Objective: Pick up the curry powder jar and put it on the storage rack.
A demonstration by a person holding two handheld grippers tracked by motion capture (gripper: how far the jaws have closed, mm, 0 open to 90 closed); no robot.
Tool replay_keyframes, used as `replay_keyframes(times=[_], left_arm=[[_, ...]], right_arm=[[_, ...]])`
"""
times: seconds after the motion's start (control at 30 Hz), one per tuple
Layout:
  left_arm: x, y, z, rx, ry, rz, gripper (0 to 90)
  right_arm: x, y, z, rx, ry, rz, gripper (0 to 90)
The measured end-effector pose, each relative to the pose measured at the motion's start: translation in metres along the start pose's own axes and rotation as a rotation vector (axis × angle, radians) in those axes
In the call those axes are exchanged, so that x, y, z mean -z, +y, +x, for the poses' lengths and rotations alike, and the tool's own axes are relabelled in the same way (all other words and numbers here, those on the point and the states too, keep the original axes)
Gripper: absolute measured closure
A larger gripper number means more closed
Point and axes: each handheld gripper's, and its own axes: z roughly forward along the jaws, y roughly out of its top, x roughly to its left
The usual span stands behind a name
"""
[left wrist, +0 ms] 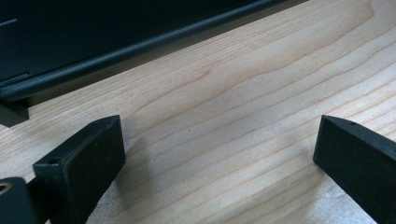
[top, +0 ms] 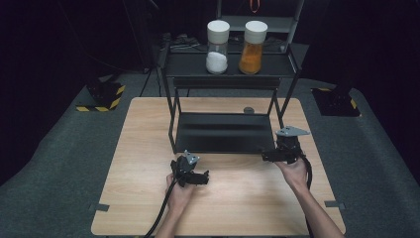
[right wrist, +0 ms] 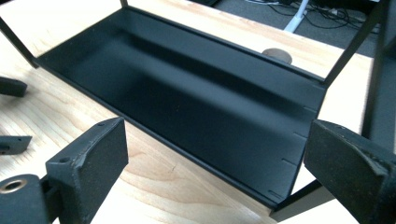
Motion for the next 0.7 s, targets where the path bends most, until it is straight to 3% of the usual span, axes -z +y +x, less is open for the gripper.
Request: replay_keyframes(times=[0.47, 0.7], left_arm=[[0.000, 0.000, 0.000, 0.000, 0.000, 0.000, 1.9], [0.000, 0.000, 0.000, 0.001, 0.000, 0.000, 1.9]], right_arm=[[-0.021, -0.022, 0.013, 0.006, 0.001, 0.048, 5.8], [-0.029, -0.035, 0.015, -0.018, -0.005, 0.067, 5.8]])
